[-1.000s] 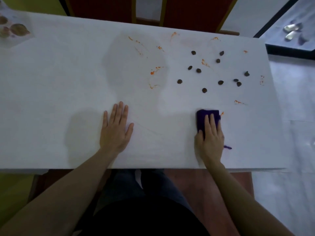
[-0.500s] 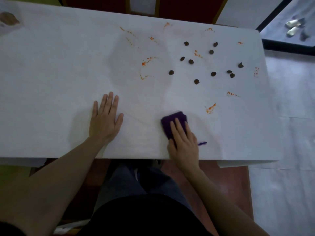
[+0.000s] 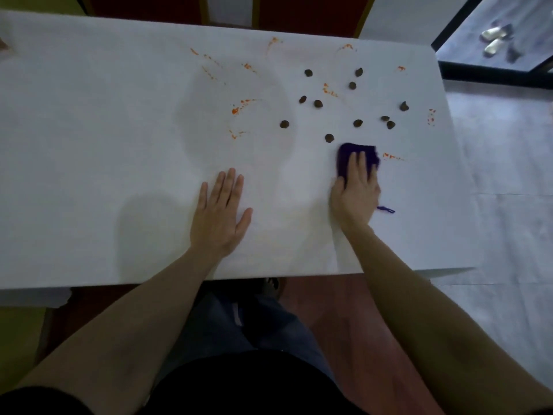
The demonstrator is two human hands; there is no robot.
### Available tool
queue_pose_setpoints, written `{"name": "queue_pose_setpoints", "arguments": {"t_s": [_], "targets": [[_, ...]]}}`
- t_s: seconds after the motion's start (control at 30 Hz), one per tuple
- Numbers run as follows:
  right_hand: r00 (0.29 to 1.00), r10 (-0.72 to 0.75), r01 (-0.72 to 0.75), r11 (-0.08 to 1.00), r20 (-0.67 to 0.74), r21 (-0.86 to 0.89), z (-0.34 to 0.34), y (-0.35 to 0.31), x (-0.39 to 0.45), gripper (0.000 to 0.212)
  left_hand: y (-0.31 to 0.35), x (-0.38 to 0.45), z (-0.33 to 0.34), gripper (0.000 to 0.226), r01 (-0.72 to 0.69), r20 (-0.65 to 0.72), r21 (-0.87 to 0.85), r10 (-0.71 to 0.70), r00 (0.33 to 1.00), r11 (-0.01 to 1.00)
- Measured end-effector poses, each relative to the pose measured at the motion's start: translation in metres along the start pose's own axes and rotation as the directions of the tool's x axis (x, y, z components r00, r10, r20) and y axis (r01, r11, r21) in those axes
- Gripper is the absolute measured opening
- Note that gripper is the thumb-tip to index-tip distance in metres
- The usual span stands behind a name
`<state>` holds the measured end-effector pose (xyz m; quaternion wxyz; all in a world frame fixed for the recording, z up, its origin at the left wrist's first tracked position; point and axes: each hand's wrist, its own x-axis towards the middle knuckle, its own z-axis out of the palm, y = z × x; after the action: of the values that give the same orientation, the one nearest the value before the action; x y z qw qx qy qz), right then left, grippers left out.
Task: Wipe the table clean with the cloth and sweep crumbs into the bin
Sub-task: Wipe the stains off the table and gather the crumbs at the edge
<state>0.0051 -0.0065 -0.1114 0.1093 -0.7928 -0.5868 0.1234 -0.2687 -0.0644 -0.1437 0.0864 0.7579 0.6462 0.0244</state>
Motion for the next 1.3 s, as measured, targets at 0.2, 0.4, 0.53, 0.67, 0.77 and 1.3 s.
{"name": "queue_pose_setpoints", "arguments": {"t_s": [0.2, 0.4, 0.53, 0.67, 0.77, 1.3], "targets": [[0.933, -0.346, 0.346, 0.938, 0.099, 0.019, 0.010, -0.009, -0.076, 0.059, 0.002, -0.001, -0.001, 0.071, 0.001, -0.005, 0.007, -0.001, 1.000, 1.000], [0.953, -0.300, 0.301, 0.953, 0.051, -0.019, -0.019, 0.076, -0.083, 0.059, 0.003, 0.000, -0.002, 0.071, -0.002, -0.005, -0.002, 0.002, 1.000, 1.000], [0.997, -0.069, 0.069, 0.997, 0.017, -0.030, -0.021, 0.071, -0.029, 0.061, 0.002, 0.001, -0.002, 0.071, 0.009, 0.004, 0.005, -0.009, 1.000, 1.000], [1.000, -0.023, 0.023, 1.000, 0.010, -0.008, -0.003, 0.017, -0.004, 0.058, 0.003, 0.000, 0.000, 0.072, 0.006, 0.010, -0.004, -0.006, 1.000, 1.000], [0.991, -0.124, 0.124, 0.992, 0.046, -0.004, 0.007, -0.015, -0.023, 0.058, 0.003, 0.001, -0.002, 0.072, 0.022, 0.034, -0.015, -0.022, 0.999, 1.000], [0.983, 0.179, -0.178, 0.984, -0.028, 0.020, -0.043, 0.137, -0.055, 0.063, 0.105, 0.057, 0.003, 0.071, -0.178, 0.048, -0.131, 0.186, 0.981, 0.975]]}}
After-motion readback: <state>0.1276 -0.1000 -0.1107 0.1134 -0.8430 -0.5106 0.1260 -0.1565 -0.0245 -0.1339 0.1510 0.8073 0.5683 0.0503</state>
